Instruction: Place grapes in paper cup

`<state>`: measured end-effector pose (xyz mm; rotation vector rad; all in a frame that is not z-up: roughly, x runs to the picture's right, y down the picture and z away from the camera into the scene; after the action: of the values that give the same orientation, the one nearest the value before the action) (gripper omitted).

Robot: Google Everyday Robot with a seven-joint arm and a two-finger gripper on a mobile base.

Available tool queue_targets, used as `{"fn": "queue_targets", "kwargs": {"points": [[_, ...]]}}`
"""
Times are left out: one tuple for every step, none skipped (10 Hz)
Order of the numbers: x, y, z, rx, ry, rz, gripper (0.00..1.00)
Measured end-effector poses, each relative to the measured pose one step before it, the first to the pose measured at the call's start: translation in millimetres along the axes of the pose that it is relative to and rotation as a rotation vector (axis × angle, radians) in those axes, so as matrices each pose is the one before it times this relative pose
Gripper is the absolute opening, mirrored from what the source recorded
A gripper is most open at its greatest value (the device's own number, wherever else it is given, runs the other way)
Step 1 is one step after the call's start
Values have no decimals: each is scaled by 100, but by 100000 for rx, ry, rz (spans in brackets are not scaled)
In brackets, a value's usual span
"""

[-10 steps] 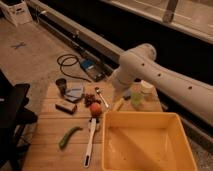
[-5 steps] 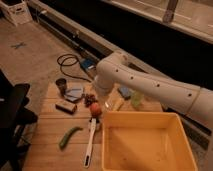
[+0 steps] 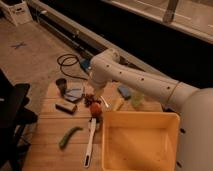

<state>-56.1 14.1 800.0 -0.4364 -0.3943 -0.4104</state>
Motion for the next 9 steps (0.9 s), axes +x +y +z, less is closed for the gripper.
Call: {"fn": "queue_targets", "kwargs": {"points": [[624,45,697,-1381,-590,1543,65],[94,24,30,-162,-129,289,65],[86,65,-4,-35,-2,159,65],[-15,-17,-3,19,-1,-25,65],[-10,-3,-118,85,342,-243,65],[147,-99,-54,-600,1212,1252,65],[49,-294,38,-656,731,3364,65],[-387,-206,746,-1292,-344,4127,65],[-594,-280,602,-701,-524,1071,65]]}}
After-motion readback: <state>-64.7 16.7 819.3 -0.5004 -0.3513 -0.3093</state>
